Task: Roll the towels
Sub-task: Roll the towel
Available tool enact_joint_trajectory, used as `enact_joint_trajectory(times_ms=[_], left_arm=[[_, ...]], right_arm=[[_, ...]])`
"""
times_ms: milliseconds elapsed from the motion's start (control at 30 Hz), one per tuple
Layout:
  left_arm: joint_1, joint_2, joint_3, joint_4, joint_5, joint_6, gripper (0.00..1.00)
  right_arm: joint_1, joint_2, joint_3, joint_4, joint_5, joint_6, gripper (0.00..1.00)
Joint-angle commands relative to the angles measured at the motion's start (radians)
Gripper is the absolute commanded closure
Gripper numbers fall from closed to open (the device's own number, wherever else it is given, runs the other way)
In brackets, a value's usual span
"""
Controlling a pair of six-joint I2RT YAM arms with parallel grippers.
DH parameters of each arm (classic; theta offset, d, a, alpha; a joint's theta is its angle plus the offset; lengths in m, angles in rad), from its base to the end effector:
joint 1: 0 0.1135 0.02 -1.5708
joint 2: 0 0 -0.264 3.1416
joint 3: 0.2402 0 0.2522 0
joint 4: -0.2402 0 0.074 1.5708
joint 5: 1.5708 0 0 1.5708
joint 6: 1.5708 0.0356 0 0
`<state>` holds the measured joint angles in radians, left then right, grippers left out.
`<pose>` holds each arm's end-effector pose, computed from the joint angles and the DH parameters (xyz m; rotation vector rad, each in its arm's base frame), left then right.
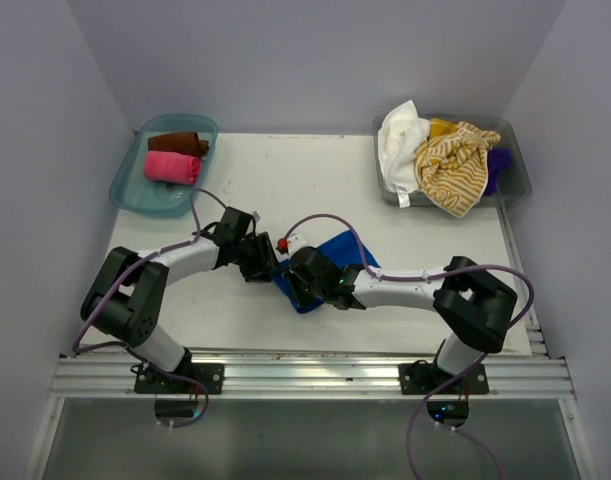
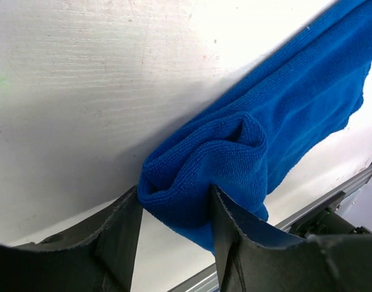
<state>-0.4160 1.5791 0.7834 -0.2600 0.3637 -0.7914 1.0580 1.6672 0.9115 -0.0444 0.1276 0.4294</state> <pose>0.2595 -0.1285 0.1511 -0.3892 2.7762 -0.8426 0.1712 0.2949 0.1735 -0.6929 2.3355 0.5543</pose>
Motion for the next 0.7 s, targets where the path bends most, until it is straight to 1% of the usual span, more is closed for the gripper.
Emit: enact_joint_trajectory(times_ms=[0, 33, 67, 100, 133, 167, 200, 233, 267, 300, 333, 433, 667], left_arm=[[-0.007, 0.033, 0.028, 0.045, -0.022, -0.02, 0.5], [-0.009, 0.036, 0.031, 0.044, -0.023, -0.023, 0.52], [-0.009, 0.035, 0.03, 0.044, -0.029, -0.032, 0.58], [-0.009, 0.035, 0.031, 0.038, -0.034, -0.035, 0.62], [-0.009, 0.036, 0.042, 0.027, -0.04, -0.037, 0.64], [-0.007, 0.041, 0.048, 0.001, -0.045, -0.038, 0.75], [-0.009, 0.044, 0.054, -0.011, -0.046, -0.043, 0.81], [-0.009, 0.044, 0.062, -0.018, -0.046, -0.046, 0.85], [-0.009, 0.041, 0.063, -0.033, -0.046, -0.052, 0.95], [-0.009, 0.038, 0.068, -0.039, -0.043, -0.055, 0.98], [-0.007, 0.033, 0.073, -0.042, -0.04, -0.06, 1.0], [-0.007, 0.029, 0.088, -0.073, -0.046, -0.071, 1.0], [-0.009, 0.021, 0.097, -0.131, -0.075, -0.075, 1.0]], right_arm=[[-0.006, -0.038, -0.003, 0.032, -0.019, 0.012, 0.96], [-0.006, -0.038, -0.002, 0.031, -0.019, 0.008, 0.95], [-0.006, -0.038, 0.0, 0.023, -0.017, 0.006, 0.94], [-0.006, -0.038, 0.007, 0.018, -0.007, 0.0, 0.92], [-0.006, -0.037, 0.012, 0.011, -0.005, -0.007, 0.85], [-0.006, -0.04, 0.018, -0.003, -0.002, -0.012, 0.81], [-0.006, -0.044, 0.026, -0.009, 0.01, -0.015, 0.76], [-0.006, -0.047, 0.032, -0.017, 0.02, -0.02, 0.66], [-0.004, -0.05, 0.038, -0.038, 0.023, -0.023, 0.63], [0.003, -0.053, 0.056, -0.048, 0.029, -0.026, 0.6], [0.01, -0.058, 0.069, -0.058, 0.056, -0.037, 0.54], [0.054, -0.028, 0.133, -0.115, 0.151, -0.07, 0.43], [0.094, 0.066, 0.211, -0.158, 0.245, -0.132, 0.39]])
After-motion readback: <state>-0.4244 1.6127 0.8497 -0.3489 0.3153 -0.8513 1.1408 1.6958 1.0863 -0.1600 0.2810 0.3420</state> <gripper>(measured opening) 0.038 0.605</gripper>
